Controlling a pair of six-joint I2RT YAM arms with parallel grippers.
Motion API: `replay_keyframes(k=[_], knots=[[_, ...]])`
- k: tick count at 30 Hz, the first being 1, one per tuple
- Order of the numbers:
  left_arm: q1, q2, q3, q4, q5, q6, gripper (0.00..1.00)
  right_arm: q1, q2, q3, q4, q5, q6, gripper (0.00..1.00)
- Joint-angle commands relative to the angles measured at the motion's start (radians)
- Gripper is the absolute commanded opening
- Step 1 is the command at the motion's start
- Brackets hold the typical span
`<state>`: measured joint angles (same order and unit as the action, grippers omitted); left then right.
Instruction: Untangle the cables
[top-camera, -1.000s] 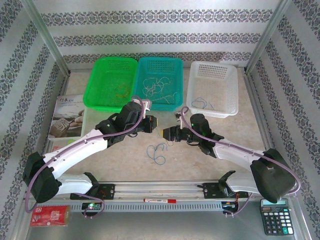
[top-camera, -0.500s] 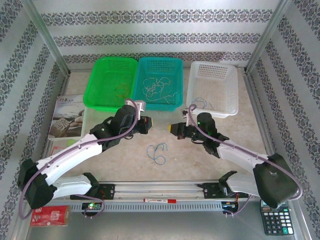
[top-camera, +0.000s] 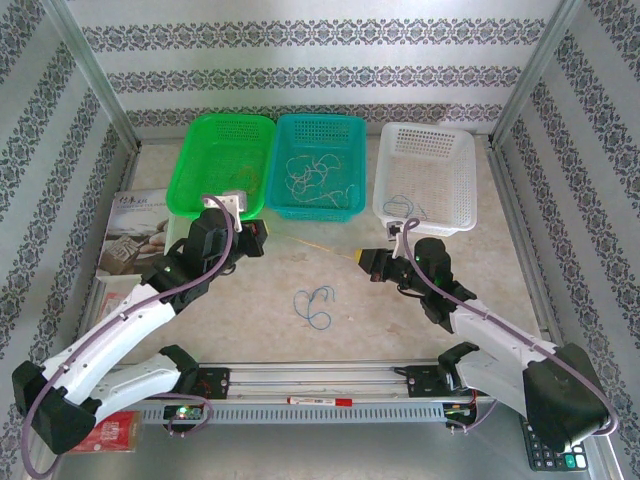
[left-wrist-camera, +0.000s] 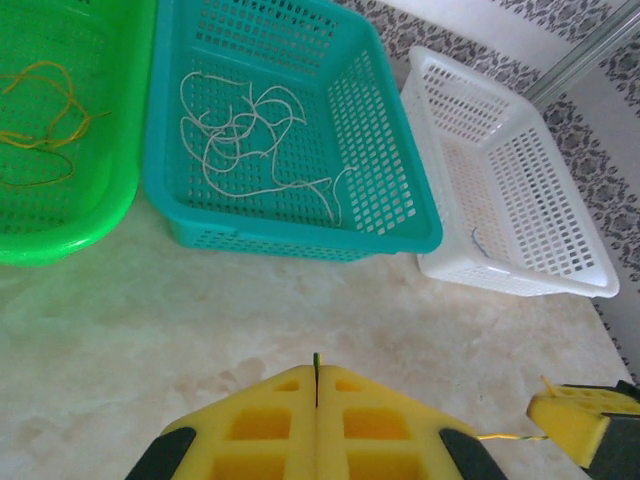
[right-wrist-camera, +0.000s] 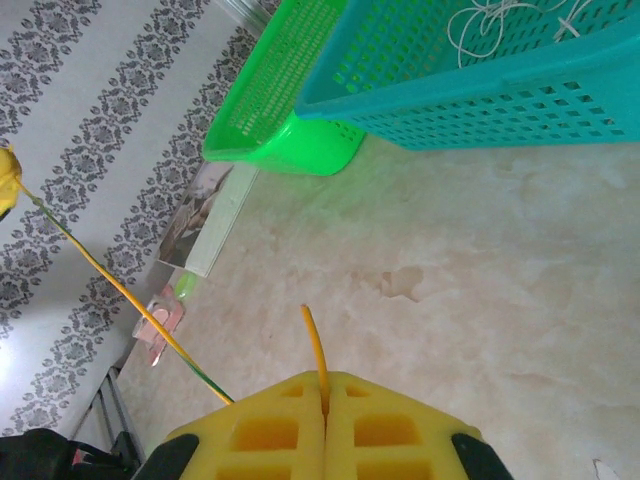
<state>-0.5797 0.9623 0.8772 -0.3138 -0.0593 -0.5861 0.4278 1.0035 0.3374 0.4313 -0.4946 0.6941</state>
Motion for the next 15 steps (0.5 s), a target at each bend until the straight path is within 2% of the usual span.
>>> replay_keyframes(k=[1,3,7,9,11,15], knots=[[0.054,-0.005,0.061,-0.030,-0.060,0.060,0.00,-0.011,0.014,-0.010,-0.020,0.033,0.012,0.05],[0.087,0.006,0.090,-0.030,-0.047,0.081,0.00,-0.009,0.017,-0.003,-0.022,0.030,0.013,0.11],[0.174,0.050,0.178,-0.033,0.011,0.128,0.00,-0.009,0.017,0.000,-0.037,0.028,0.010,0.30],[0.210,0.081,0.229,-0.042,0.028,0.157,0.00,-0.008,0.015,0.034,-0.044,0.027,0.009,0.33],[0.236,0.113,0.279,-0.048,0.037,0.186,0.00,-0.005,0.011,0.042,-0.050,0.027,0.010,0.32],[0.265,0.157,0.342,-0.050,0.060,0.209,0.00,-0.001,0.003,0.072,-0.069,0.016,0.004,0.09]])
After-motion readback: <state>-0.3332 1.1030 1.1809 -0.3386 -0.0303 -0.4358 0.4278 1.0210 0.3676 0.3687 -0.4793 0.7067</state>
